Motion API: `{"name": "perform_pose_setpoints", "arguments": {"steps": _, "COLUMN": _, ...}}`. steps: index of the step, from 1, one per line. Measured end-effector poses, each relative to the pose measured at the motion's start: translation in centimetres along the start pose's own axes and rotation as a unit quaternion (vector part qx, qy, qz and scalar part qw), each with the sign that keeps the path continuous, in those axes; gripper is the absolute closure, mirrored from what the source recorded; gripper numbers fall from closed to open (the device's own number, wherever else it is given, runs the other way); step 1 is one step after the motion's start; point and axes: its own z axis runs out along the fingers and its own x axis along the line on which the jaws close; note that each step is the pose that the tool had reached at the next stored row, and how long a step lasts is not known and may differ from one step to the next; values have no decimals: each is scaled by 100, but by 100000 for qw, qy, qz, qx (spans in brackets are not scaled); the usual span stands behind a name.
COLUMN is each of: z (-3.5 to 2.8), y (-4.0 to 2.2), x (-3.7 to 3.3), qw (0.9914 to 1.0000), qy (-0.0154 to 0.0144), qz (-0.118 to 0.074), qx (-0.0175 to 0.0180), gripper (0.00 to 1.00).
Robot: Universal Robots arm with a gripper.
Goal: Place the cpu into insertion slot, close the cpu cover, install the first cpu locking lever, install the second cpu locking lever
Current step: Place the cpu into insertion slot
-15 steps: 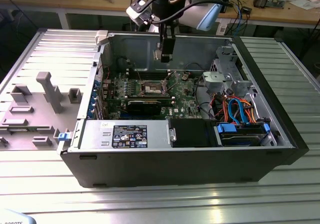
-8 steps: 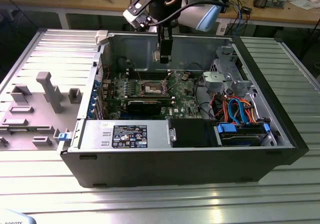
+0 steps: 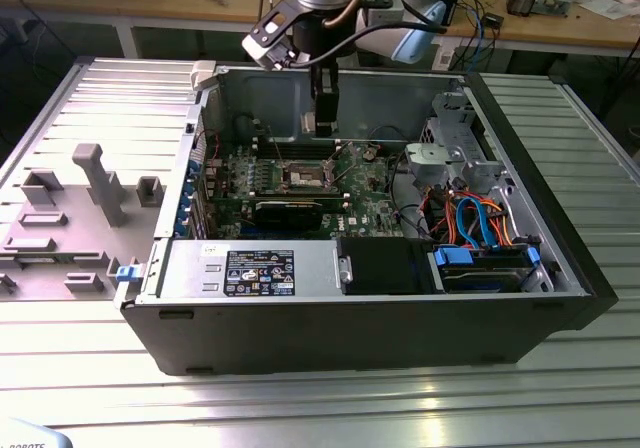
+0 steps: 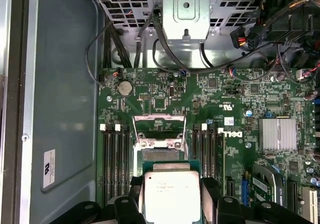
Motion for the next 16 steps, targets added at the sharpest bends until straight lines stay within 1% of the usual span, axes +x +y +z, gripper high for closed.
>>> {"name": "perform_pose_setpoints", "arguments": {"steps": 12, "z": 3, "y": 0, "x": 0, "qw": 100000, "qy": 8, "qz": -1, "qx": -6, "gripper": 46}}
{"name": "perform_pose_setpoints", "arguments": {"steps": 13, "z": 8, "y": 0, "x": 2, "qw": 100000, "qy": 21, "qz": -11, "qx": -12, "gripper": 46}}
{"name": "perform_pose_setpoints", "arguments": {"steps": 16, "z": 57, "y": -7, "x": 3, "qw": 100000, "qy": -15, "qz": 2, "qx": -19, "gripper": 46}}
